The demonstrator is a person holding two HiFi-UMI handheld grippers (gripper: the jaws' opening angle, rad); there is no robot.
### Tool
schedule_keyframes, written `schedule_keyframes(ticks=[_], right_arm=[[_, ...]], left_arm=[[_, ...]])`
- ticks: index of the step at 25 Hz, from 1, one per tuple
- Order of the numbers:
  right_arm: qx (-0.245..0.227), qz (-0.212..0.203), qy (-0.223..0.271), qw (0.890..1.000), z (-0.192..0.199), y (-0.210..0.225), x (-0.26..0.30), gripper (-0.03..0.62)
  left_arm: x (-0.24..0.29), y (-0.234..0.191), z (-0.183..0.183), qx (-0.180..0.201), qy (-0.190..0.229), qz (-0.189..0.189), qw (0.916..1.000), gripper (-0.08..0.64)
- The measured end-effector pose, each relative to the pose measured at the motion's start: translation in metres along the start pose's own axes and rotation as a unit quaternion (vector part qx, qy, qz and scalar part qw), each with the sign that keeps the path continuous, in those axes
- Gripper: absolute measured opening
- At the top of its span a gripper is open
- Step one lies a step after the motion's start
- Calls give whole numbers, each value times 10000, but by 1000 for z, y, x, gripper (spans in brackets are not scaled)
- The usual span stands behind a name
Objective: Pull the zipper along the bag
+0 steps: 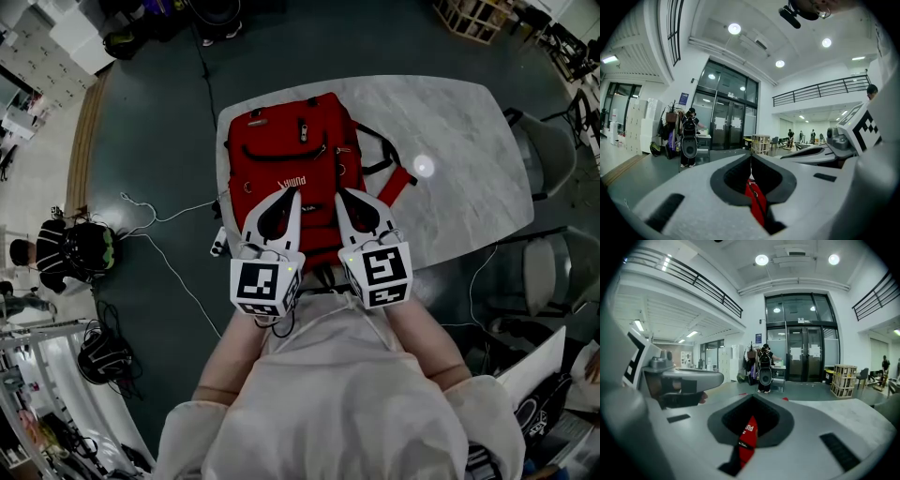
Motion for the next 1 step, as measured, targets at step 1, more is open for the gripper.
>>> schedule_keyframes(ticks=[1], right_arm=[[15, 5, -2, 10000, 0, 1, 0, 26]], left_arm=[[0, 0, 1, -5, -13, -1, 10000, 20]])
Point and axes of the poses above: the fingertips, and each gripper's own axes: x forward along the fingers, y to its right, z out of its underside, the point moved 4 cm from there along -x, backward along the fingers, and after that the axes turned 7 degrees about -y, right-handed, at the moved point
